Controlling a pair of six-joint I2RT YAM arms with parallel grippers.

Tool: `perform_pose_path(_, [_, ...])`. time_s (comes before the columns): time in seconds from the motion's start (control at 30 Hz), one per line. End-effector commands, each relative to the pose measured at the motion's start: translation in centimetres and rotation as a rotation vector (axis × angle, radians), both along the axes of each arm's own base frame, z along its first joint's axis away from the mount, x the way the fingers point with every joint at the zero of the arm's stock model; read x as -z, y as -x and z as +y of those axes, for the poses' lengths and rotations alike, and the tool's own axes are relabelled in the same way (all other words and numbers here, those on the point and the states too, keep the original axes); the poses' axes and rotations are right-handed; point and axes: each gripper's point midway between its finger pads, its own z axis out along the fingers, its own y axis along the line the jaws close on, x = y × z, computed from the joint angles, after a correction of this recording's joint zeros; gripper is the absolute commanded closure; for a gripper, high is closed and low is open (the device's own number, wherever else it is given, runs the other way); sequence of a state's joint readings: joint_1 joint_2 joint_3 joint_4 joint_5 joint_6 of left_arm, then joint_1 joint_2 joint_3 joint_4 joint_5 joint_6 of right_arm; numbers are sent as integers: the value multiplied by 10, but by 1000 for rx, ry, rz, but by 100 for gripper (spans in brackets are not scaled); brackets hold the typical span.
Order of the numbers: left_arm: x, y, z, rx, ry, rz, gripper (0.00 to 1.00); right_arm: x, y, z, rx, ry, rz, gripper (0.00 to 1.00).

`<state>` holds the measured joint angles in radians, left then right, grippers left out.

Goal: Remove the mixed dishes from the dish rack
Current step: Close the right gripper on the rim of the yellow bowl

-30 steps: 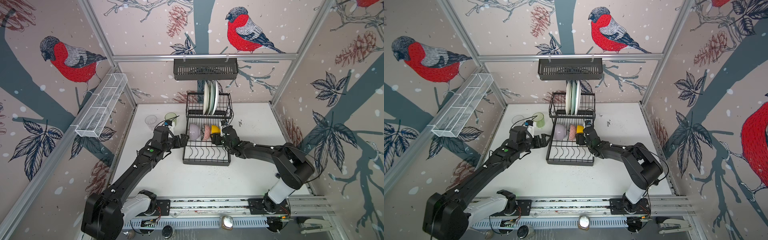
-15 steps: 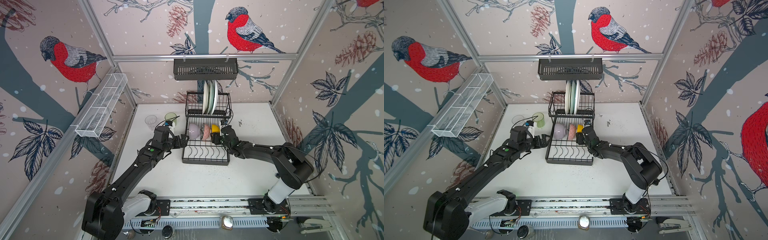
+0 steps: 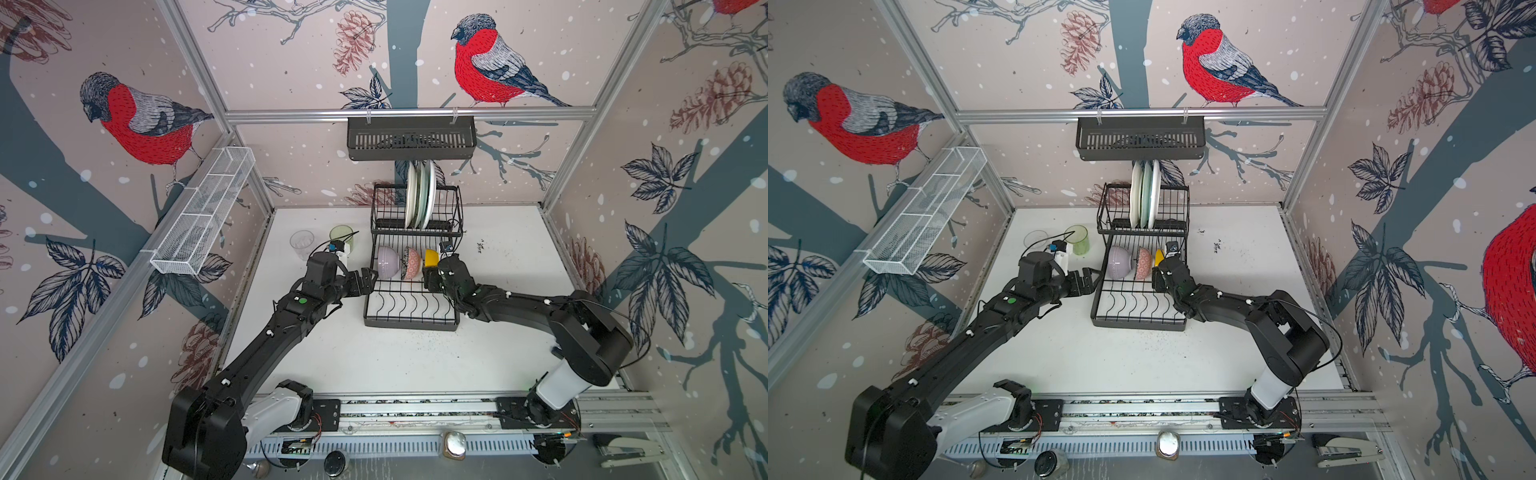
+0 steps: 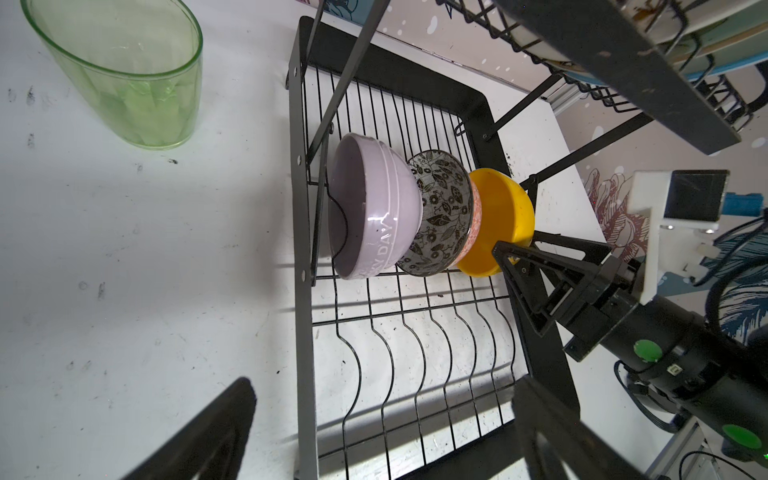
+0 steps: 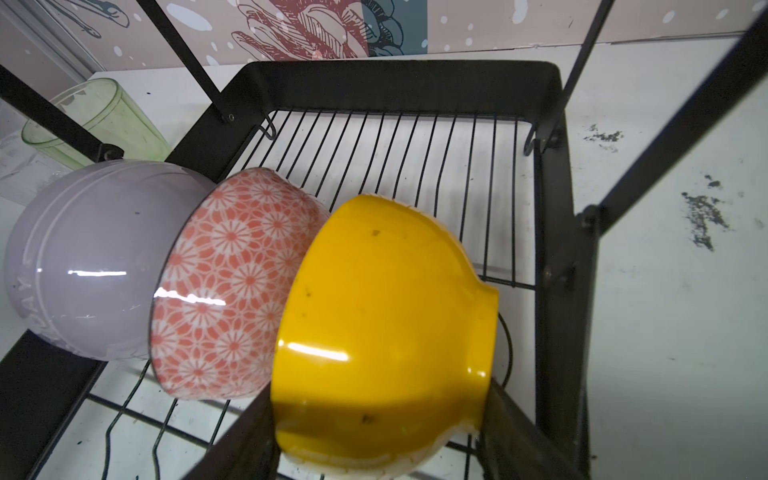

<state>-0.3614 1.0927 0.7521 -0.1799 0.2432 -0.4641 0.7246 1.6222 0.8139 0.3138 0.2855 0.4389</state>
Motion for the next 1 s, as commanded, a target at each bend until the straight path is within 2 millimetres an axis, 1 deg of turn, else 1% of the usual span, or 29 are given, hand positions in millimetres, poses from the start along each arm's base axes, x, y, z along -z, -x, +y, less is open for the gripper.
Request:
perform_pose_path(0.0, [-6, -3, -5, 20, 22, -17, 3, -13, 1, 5, -22, -38, -38, 46])
perform_pose_path(0.2, [-4, -5, -8, 31, 21, -6, 3, -17, 5, -2, 0, -45, -42, 48])
perform_pose_path(0.37, [-3, -7, -14, 40, 57, 0, 3, -22, 10, -5, 8, -82, -43, 48])
perform_pose_path(0.47, [-5, -7, -18, 54, 73, 3, 3, -27, 14, -3, -1, -107, -40, 48])
perform_pose_path(0.73, [-4, -4, -19, 61, 96, -2, 3, -44, 26, -1, -18, -169, -48, 49])
perform_pose_path(0.97, [7, 2, -20, 75, 97, 17, 3, -53, 41, 2, -63, -209, -38, 49])
